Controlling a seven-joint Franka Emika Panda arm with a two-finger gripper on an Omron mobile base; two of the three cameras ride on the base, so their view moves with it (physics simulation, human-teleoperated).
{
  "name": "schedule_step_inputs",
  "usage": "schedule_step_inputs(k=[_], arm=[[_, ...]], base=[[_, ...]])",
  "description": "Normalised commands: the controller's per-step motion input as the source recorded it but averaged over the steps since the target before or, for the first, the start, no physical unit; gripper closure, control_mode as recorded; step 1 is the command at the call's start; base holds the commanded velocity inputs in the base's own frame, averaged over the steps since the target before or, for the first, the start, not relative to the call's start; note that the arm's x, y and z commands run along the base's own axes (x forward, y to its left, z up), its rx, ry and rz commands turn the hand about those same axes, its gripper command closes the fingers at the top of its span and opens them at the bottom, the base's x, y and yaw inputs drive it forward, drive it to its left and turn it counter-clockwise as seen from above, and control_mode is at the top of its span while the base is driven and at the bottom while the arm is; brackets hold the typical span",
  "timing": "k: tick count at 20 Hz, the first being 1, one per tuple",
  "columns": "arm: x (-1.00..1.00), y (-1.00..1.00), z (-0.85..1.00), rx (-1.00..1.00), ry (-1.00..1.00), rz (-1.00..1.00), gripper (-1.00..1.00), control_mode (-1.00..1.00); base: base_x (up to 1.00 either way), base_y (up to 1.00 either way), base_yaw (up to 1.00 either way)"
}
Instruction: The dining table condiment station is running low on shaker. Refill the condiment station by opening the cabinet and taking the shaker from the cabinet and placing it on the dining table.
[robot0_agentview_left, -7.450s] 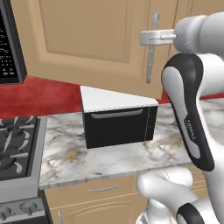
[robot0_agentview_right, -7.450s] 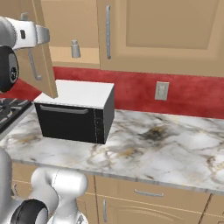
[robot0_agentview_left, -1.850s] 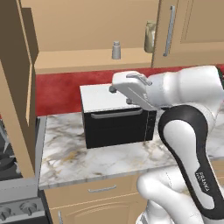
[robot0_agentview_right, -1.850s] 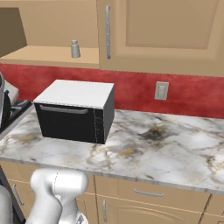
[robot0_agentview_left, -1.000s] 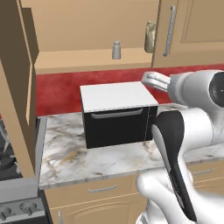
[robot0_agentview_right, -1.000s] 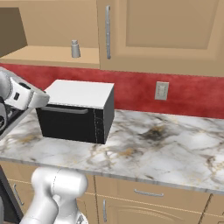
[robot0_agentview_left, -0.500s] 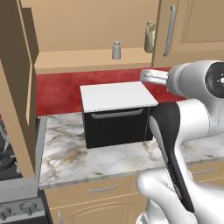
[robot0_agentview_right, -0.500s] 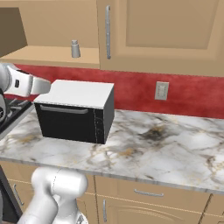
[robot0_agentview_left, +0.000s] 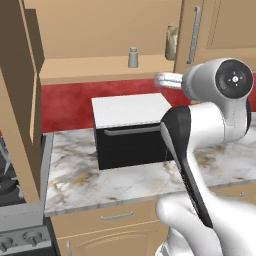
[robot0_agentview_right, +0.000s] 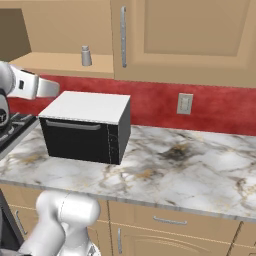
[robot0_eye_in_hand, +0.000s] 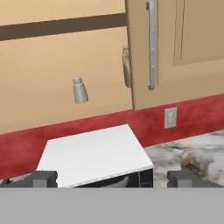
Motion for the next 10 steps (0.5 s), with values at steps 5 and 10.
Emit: schedule_step_inputs(k=[5, 10], arm=[[0.55, 0.28, 0.11, -0.13, 0.0, -0.08, -1.0, -1.0], [0.61, 0.45, 0.03, -0.15, 0.0, -0.08, -1.0, -1.0]], base=[[0.0, 0.0, 0.0], [0.0, 0.0, 0.0]])
